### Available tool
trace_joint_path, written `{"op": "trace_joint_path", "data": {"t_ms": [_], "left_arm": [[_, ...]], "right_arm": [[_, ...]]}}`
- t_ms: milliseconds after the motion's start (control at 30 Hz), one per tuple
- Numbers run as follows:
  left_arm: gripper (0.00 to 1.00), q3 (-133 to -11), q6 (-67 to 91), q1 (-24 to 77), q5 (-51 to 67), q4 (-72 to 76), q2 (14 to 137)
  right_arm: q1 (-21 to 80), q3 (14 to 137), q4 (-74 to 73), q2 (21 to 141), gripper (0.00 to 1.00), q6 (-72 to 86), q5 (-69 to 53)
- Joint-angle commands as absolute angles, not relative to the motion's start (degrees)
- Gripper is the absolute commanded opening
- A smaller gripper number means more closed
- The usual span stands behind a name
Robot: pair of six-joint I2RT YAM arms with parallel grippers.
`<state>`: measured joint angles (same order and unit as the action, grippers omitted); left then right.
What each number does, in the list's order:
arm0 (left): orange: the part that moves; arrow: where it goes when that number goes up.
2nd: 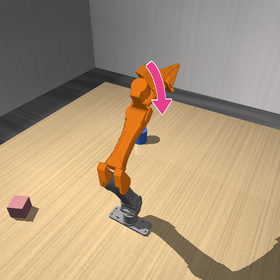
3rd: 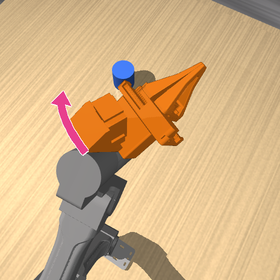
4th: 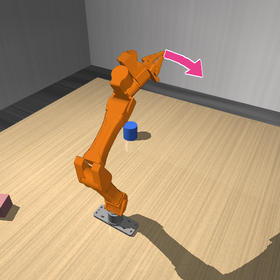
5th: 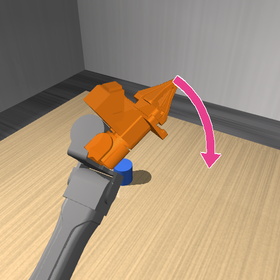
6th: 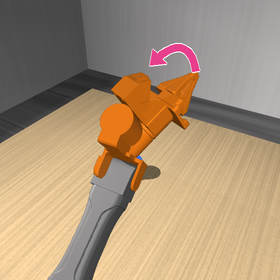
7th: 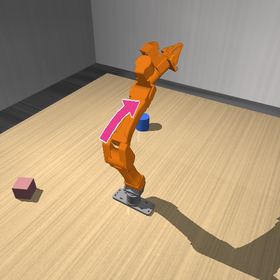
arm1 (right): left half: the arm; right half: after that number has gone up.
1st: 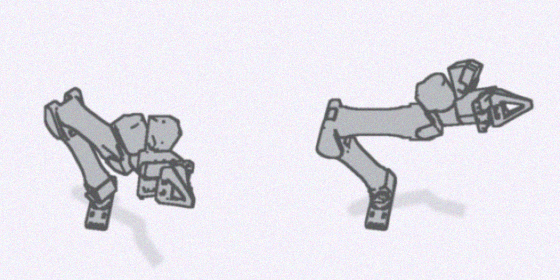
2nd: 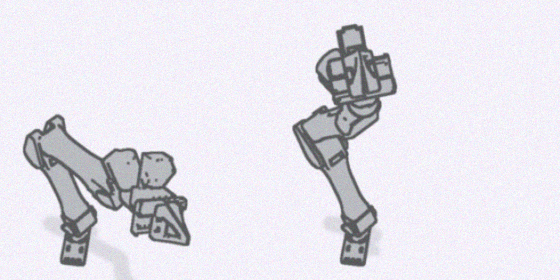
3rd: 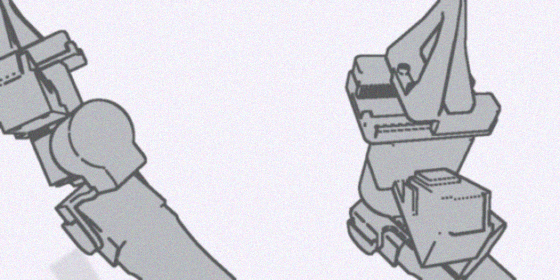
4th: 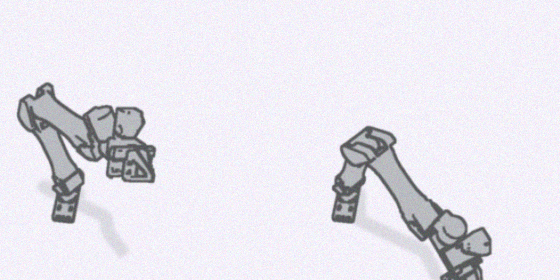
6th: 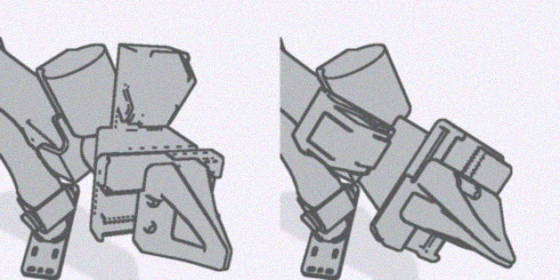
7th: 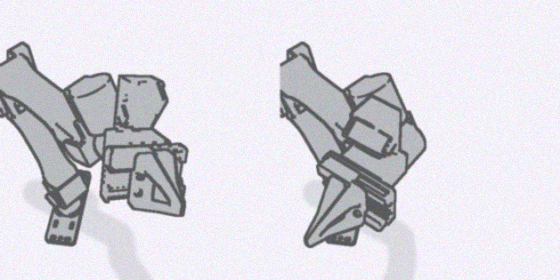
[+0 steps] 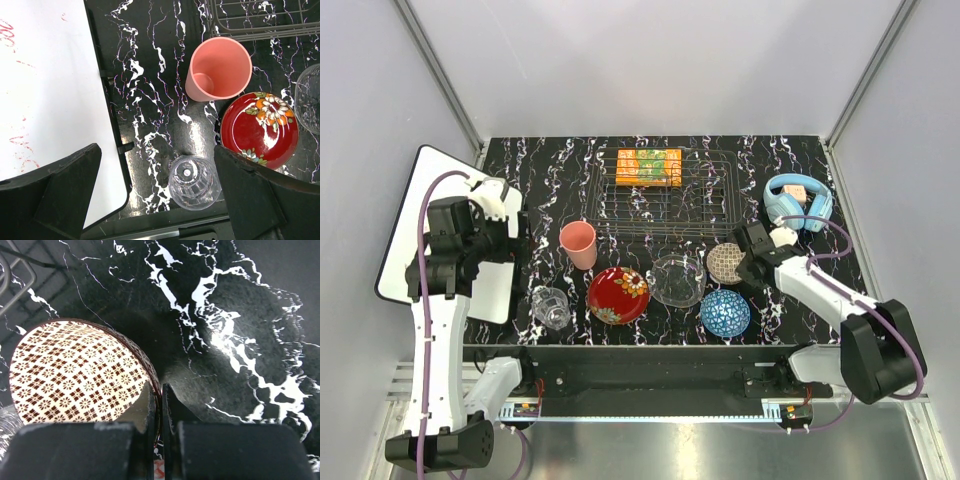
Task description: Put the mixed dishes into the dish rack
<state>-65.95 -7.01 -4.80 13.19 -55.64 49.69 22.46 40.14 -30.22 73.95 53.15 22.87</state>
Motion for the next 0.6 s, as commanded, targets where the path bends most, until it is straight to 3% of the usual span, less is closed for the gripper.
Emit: {"op": "trace_joint_path", "data": {"t_ms": [0, 300, 567], "left_arm": [[0.99, -66.09, -6.59, -4.66, 12.48, -52.74, 48.87], [0.99, -65.22, -5.89, -4.66, 13.09, -51.24, 49.83], [0.99, -65.48, -6.24, -4.66, 13.36, -51.33, 49.49]], "right_arm": [[22.68, 40.69, -34.7, 68.3, 0.0, 50.54, 24.35], [22.76, 52.36, -47.71, 52.39, 0.0, 41.41, 26.89], [26.27, 73.9, -48.69, 69.15, 0.0, 32.26, 49.54]]}}
